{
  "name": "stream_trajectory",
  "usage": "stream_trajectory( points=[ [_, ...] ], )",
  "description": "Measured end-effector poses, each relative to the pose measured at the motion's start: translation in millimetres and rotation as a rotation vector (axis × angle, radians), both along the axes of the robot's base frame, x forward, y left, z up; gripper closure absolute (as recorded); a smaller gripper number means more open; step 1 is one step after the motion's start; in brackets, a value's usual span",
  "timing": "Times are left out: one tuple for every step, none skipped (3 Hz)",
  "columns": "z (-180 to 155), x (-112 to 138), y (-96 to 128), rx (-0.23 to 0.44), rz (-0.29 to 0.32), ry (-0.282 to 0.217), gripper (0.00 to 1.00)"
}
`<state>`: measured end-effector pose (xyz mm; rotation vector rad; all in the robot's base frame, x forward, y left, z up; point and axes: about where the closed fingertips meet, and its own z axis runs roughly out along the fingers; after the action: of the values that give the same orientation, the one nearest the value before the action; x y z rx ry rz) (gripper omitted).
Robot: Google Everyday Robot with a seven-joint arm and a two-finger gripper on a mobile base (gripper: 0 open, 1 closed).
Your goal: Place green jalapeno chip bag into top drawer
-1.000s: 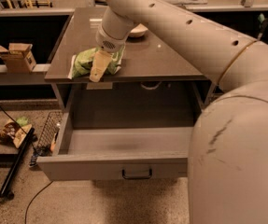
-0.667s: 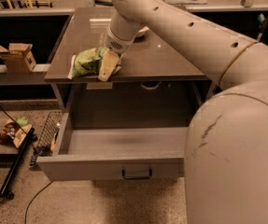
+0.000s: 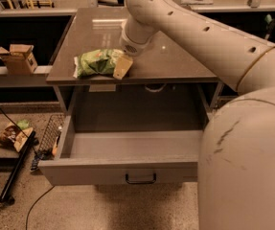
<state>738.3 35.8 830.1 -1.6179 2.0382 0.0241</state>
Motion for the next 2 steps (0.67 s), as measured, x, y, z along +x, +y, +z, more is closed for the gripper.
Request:
stream_trajectory(
  points=[
    [22,-8,-12,0.070,0.010,-0.027,0.63],
    [52,-31,-30,0.163,0.025,-0.052,0.87]
  ],
)
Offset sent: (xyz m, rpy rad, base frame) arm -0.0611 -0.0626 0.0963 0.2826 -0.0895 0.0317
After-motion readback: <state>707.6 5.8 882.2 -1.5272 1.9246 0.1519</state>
